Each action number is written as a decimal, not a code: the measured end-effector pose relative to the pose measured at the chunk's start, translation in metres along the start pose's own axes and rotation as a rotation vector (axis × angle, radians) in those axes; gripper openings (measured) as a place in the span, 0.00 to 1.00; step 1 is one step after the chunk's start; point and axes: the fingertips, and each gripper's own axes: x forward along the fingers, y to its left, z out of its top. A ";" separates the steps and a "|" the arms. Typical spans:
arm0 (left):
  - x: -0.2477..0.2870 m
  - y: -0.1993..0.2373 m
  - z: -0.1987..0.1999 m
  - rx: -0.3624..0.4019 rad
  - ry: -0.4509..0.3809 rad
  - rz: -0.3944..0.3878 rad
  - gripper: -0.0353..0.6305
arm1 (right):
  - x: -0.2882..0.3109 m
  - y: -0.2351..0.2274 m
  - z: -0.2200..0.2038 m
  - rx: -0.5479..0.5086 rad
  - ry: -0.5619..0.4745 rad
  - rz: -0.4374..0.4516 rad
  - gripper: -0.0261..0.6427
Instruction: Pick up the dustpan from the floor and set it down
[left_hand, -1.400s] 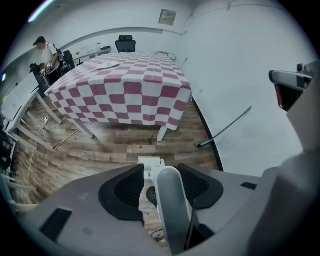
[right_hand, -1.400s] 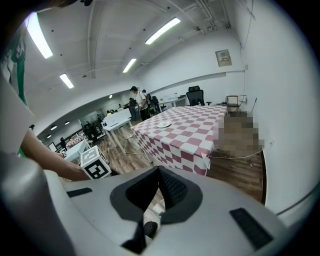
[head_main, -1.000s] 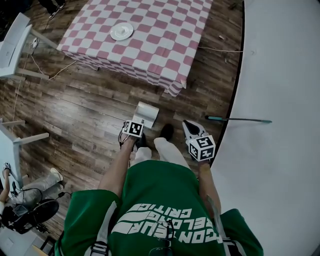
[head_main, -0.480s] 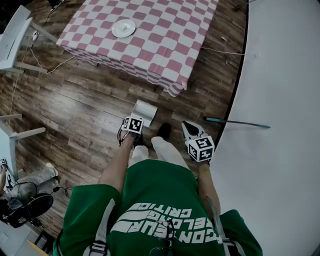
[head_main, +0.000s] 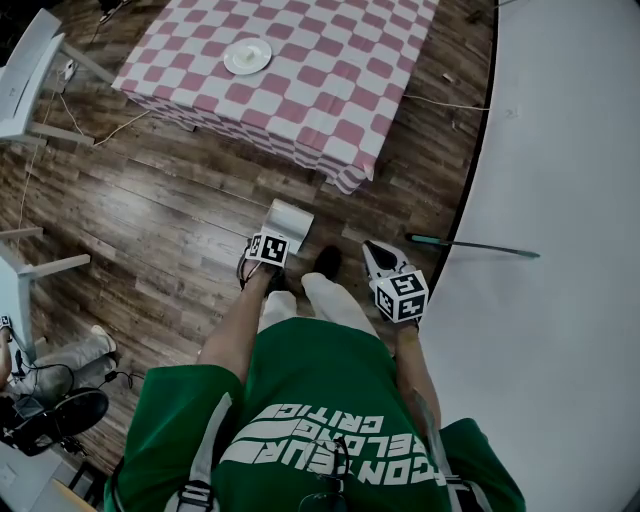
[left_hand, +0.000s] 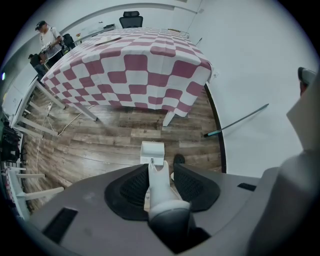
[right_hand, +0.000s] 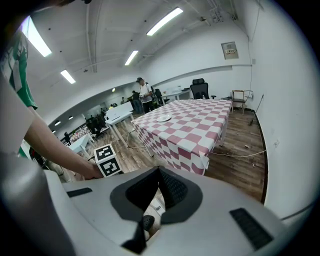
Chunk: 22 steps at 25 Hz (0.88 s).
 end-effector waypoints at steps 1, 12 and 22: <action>0.000 0.002 -0.001 0.006 0.004 0.013 0.25 | 0.000 0.000 -0.001 0.001 0.000 -0.002 0.05; -0.006 0.017 -0.026 0.018 -0.004 0.074 0.21 | -0.008 0.013 -0.004 0.004 -0.016 -0.029 0.05; -0.023 0.032 -0.049 0.033 -0.036 0.038 0.21 | -0.027 0.035 -0.009 0.023 -0.052 -0.091 0.05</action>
